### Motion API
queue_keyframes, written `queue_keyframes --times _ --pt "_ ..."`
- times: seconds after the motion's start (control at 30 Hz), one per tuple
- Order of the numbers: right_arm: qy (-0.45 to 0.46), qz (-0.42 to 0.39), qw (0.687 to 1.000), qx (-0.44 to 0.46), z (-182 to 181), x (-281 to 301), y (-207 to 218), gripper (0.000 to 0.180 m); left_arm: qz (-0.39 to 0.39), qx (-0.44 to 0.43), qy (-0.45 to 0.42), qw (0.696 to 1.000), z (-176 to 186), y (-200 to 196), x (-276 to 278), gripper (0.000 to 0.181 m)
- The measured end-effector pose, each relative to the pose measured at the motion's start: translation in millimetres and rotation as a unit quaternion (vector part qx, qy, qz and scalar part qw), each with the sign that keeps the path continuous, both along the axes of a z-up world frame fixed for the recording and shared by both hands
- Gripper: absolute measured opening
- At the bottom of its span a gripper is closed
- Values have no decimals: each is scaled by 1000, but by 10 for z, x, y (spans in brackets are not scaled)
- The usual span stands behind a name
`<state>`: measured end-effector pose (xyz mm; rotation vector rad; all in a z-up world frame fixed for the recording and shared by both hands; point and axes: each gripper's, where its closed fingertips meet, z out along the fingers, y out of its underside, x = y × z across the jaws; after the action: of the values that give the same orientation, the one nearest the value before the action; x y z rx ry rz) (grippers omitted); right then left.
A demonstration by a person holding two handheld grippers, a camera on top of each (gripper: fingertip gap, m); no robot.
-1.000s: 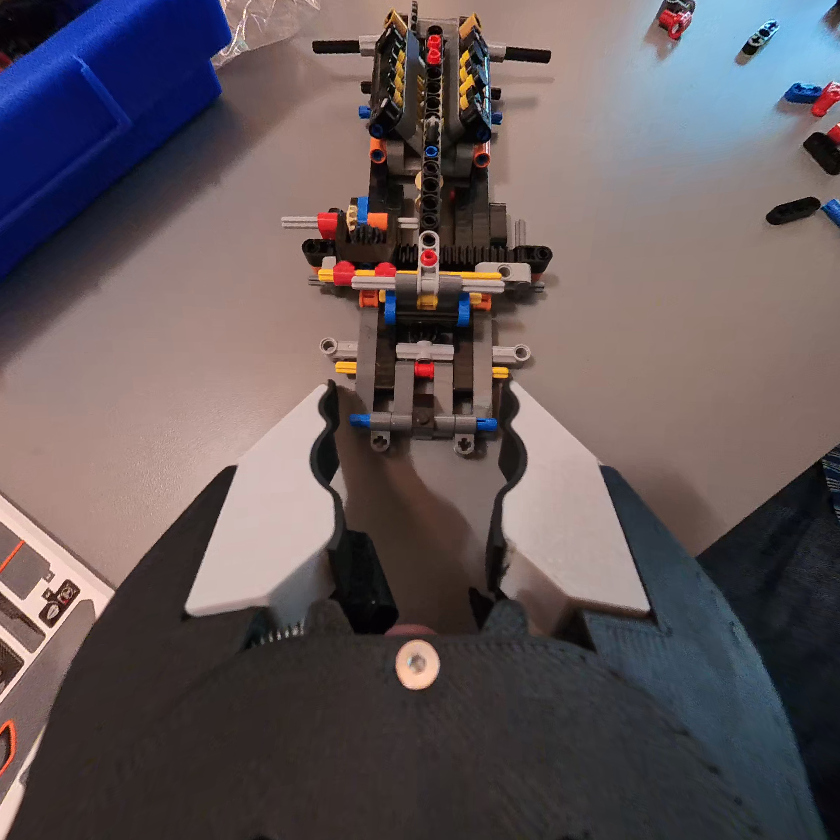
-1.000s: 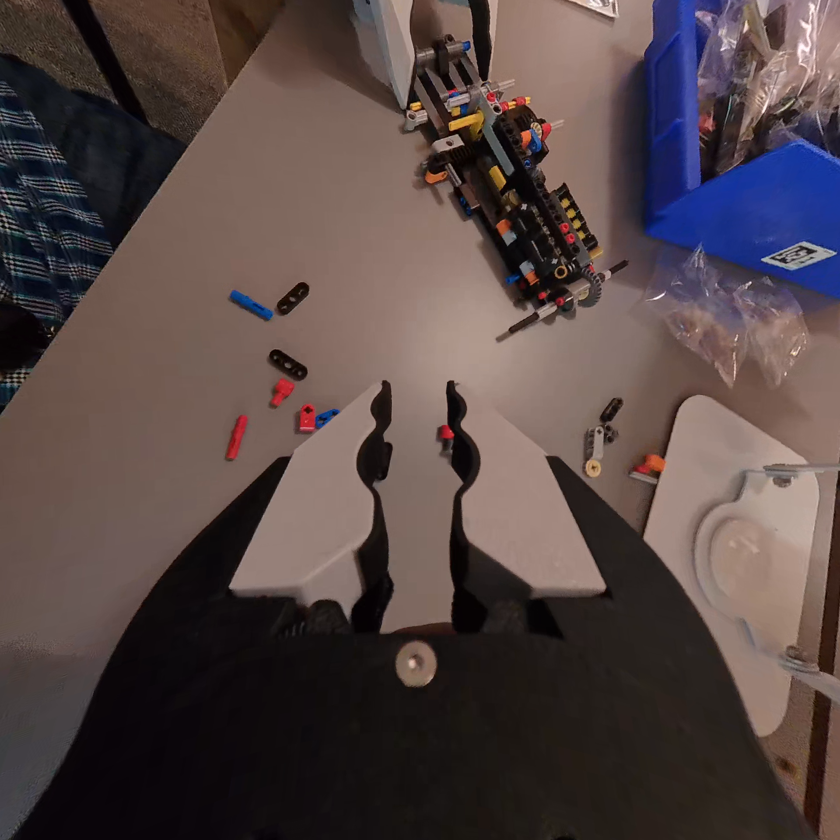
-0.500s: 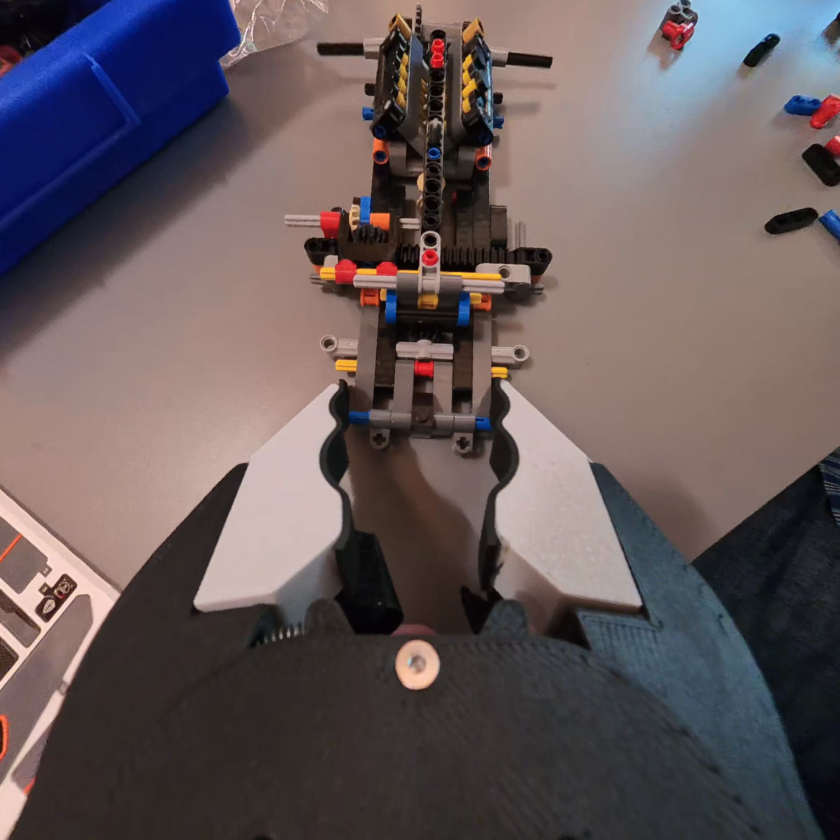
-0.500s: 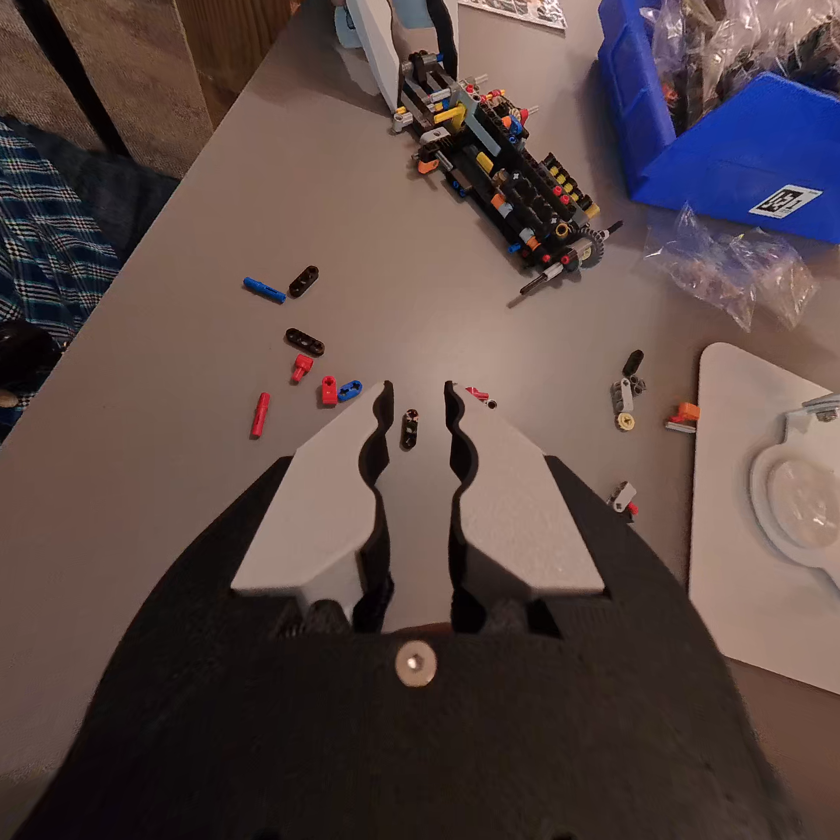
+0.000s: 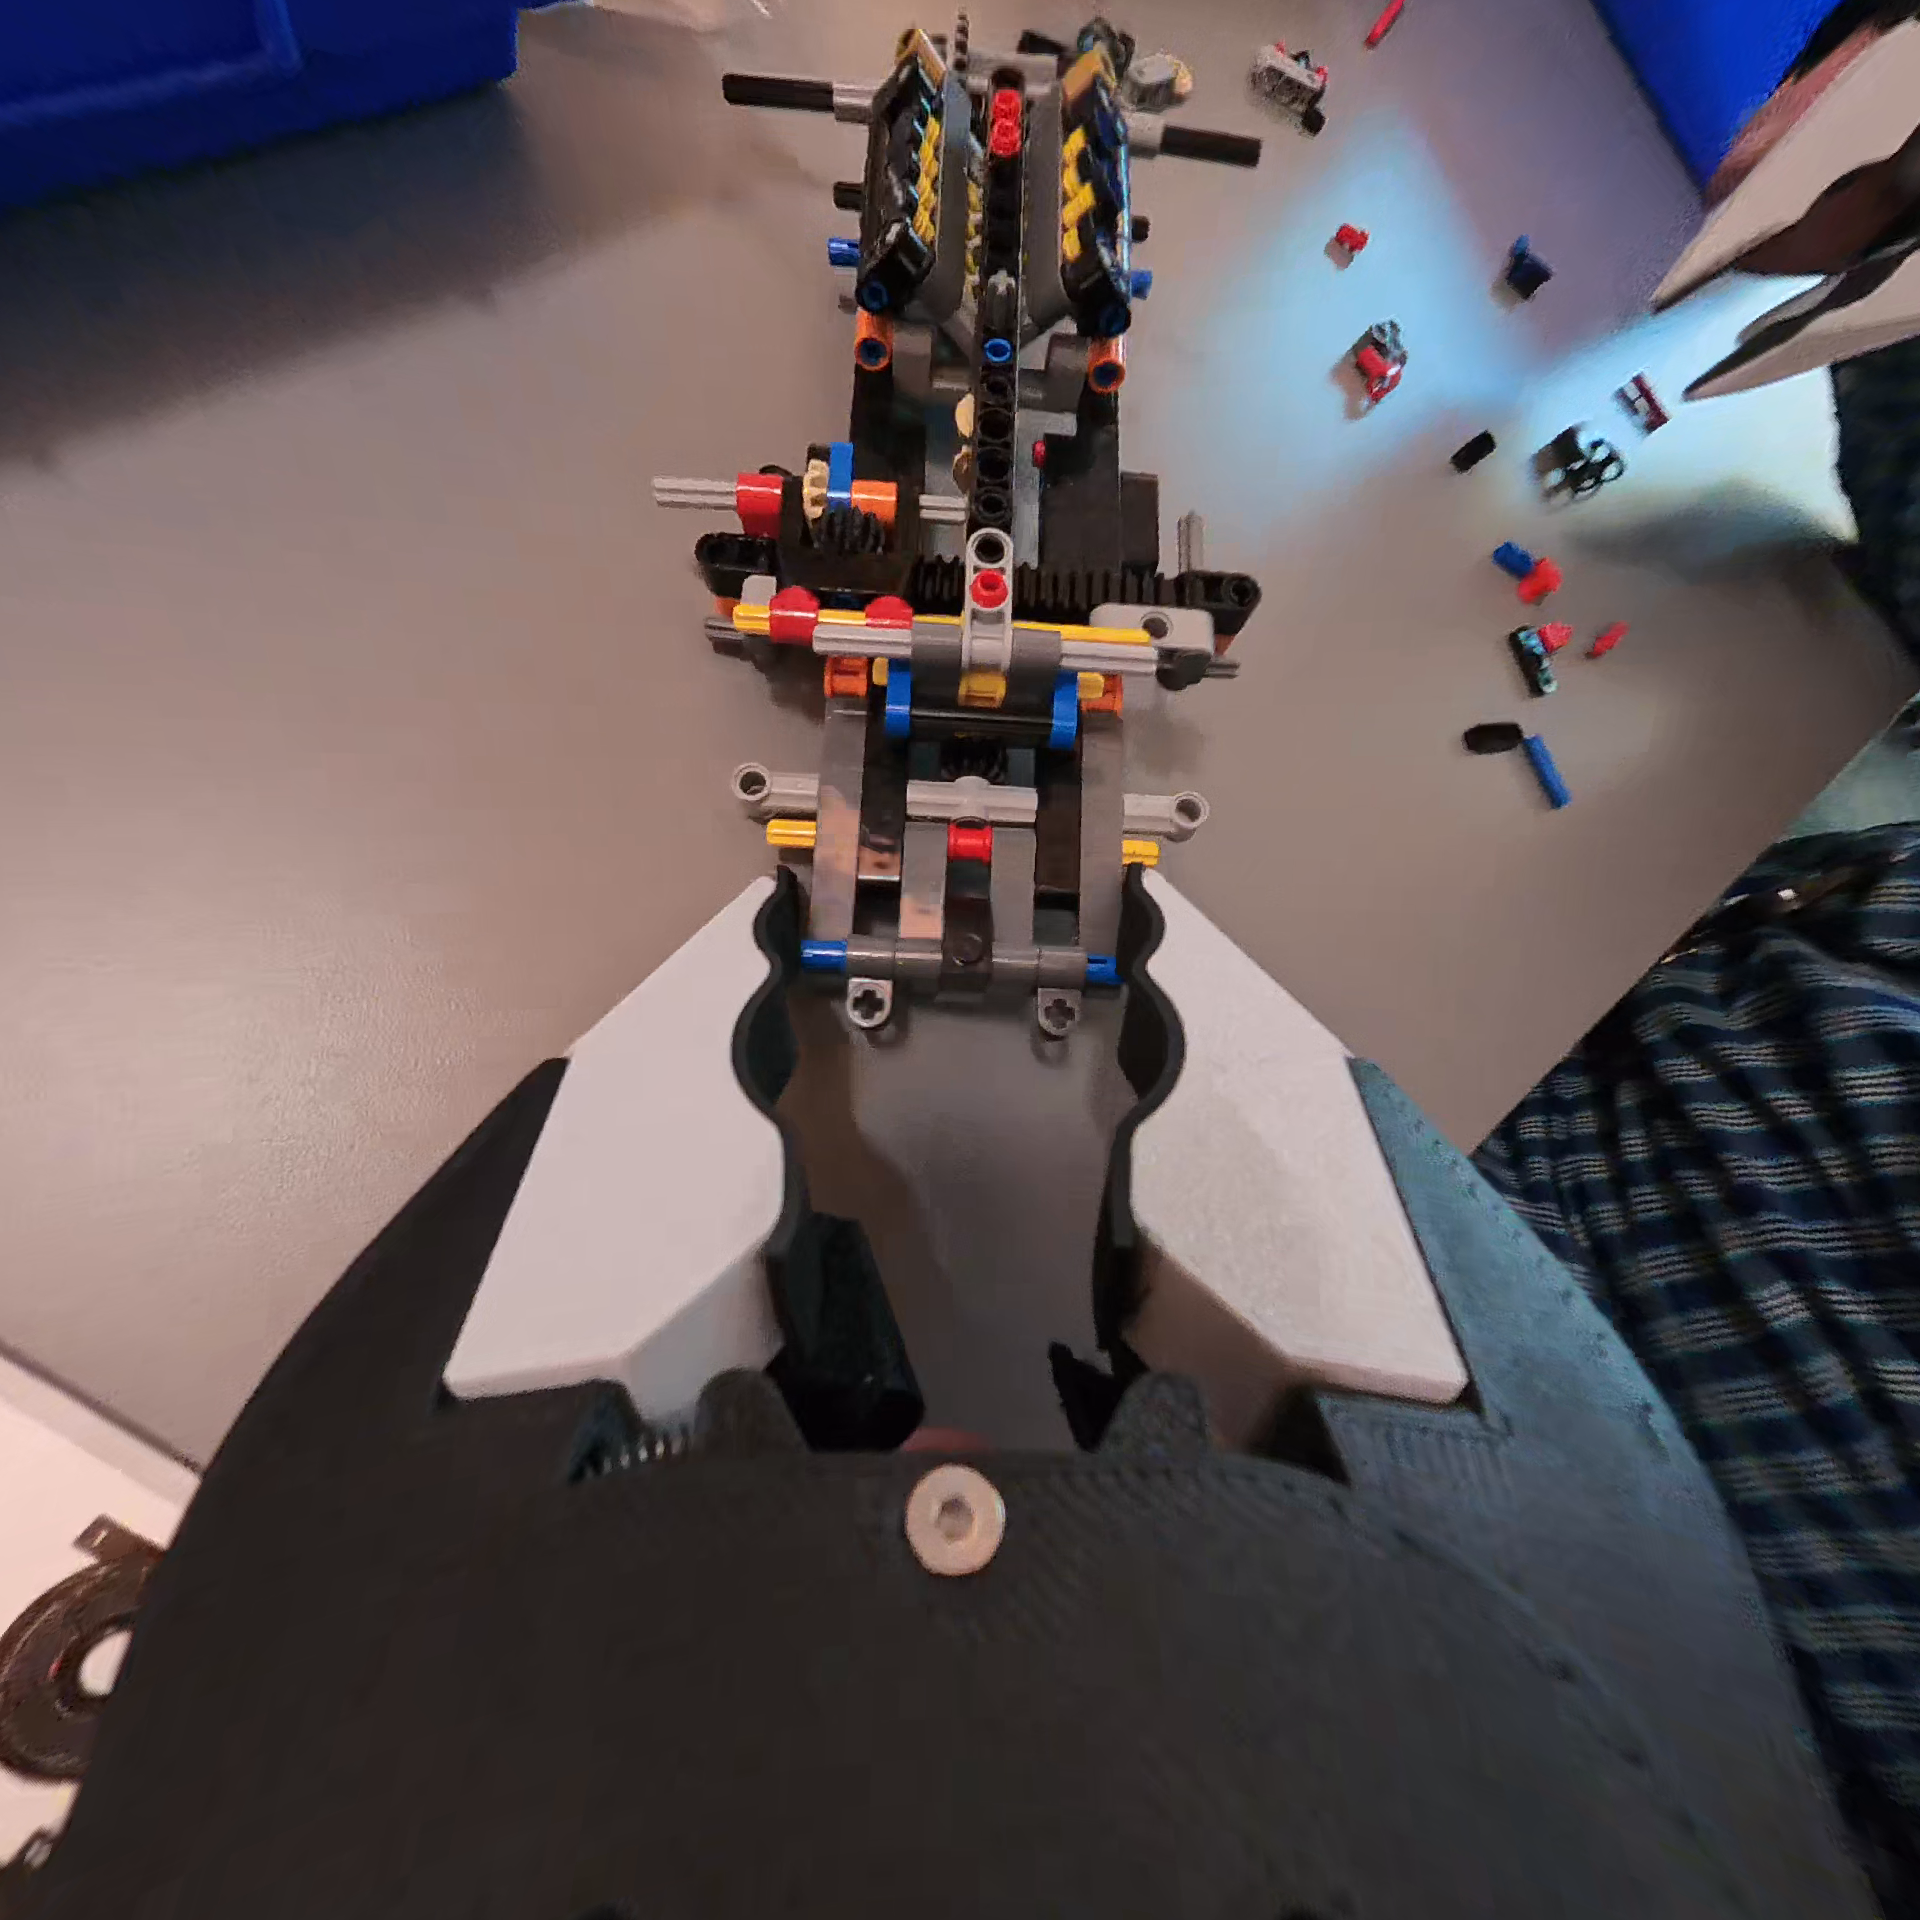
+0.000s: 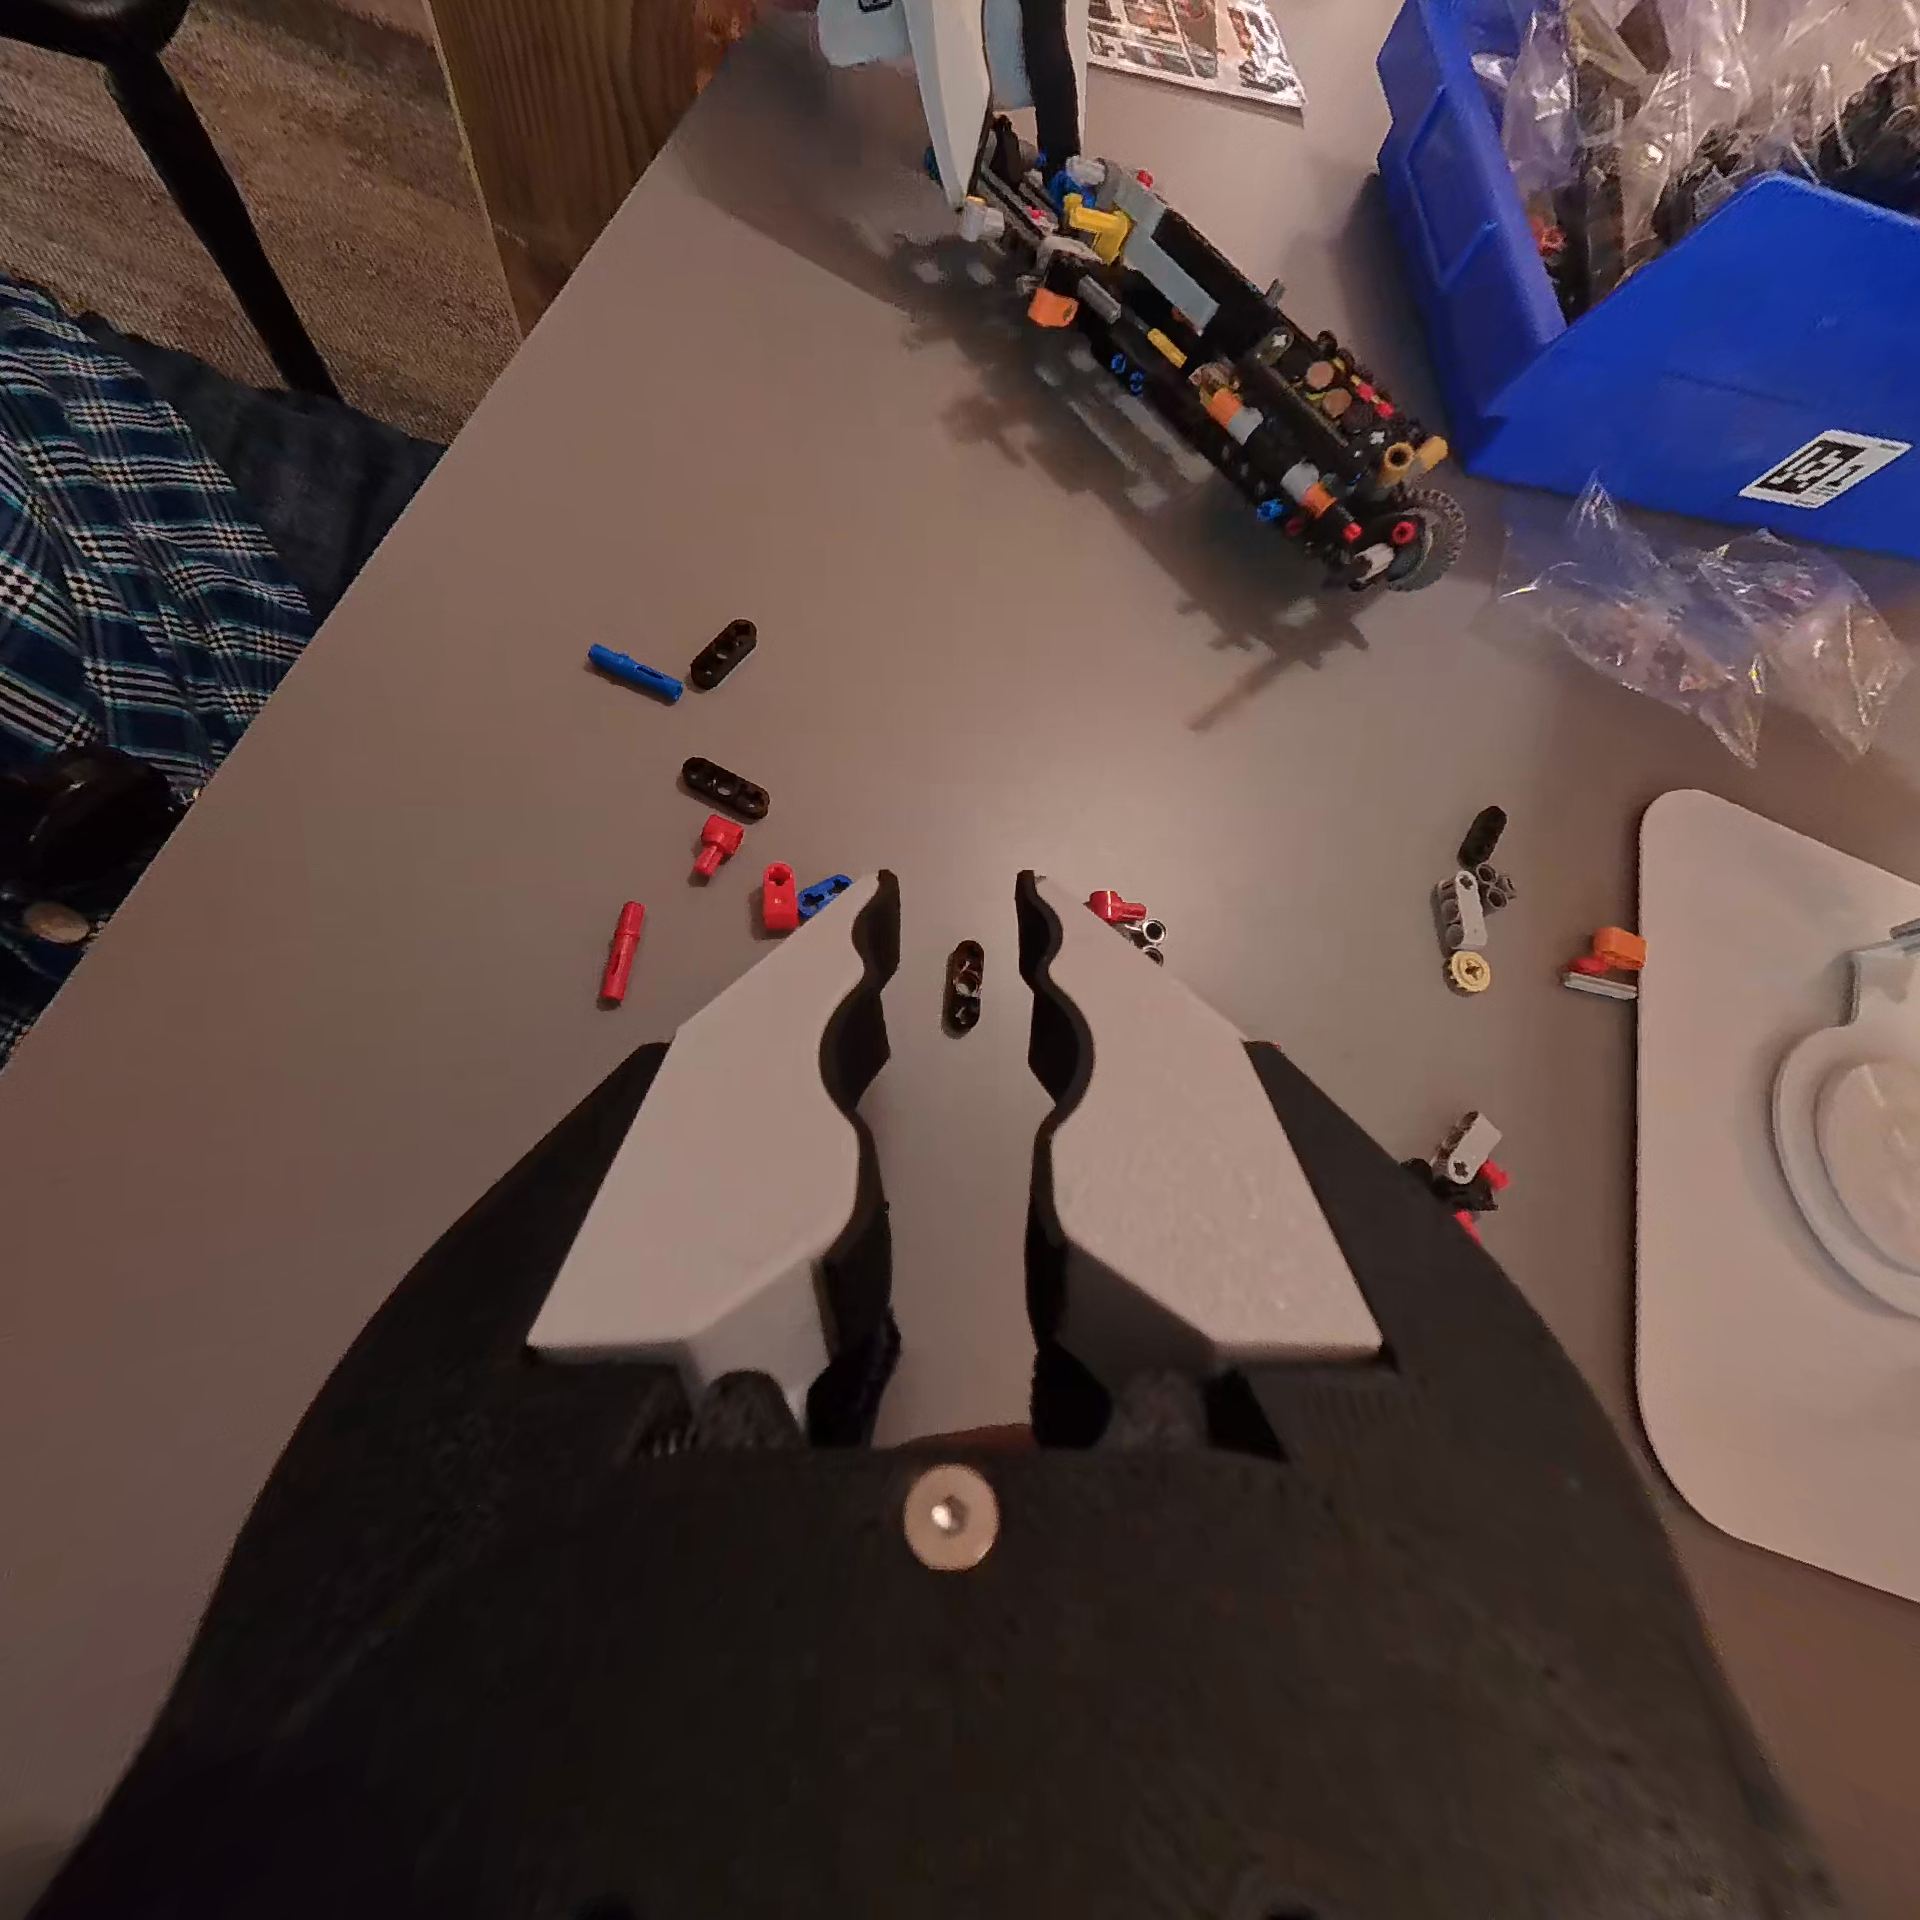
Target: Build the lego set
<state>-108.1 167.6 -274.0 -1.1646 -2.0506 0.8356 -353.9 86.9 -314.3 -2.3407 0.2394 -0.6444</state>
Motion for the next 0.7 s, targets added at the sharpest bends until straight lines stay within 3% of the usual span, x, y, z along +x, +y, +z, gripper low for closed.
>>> queue_keyframes --times 0.27,0.47,0.5,0.57,0.7 --pt "10 1 1000 -12 41 12 -4 20 9 -14 -34 999 22 58 3 59" --pt "10 -2 1000 -11 27 30 20 20 12 -7 42 999 -32 59 44 57" --pt "10 -3 1000 -11 21 34 30 20 12 -5 59 998 -46 55 64 52" --pt "8 -7 1000 -9 -7 41 57 20 16 3 91 996 -77 48 94 22" --pt "3 -10 1000 -10 -63 48 87 20 30 24 113 993 -78 34 187 24"
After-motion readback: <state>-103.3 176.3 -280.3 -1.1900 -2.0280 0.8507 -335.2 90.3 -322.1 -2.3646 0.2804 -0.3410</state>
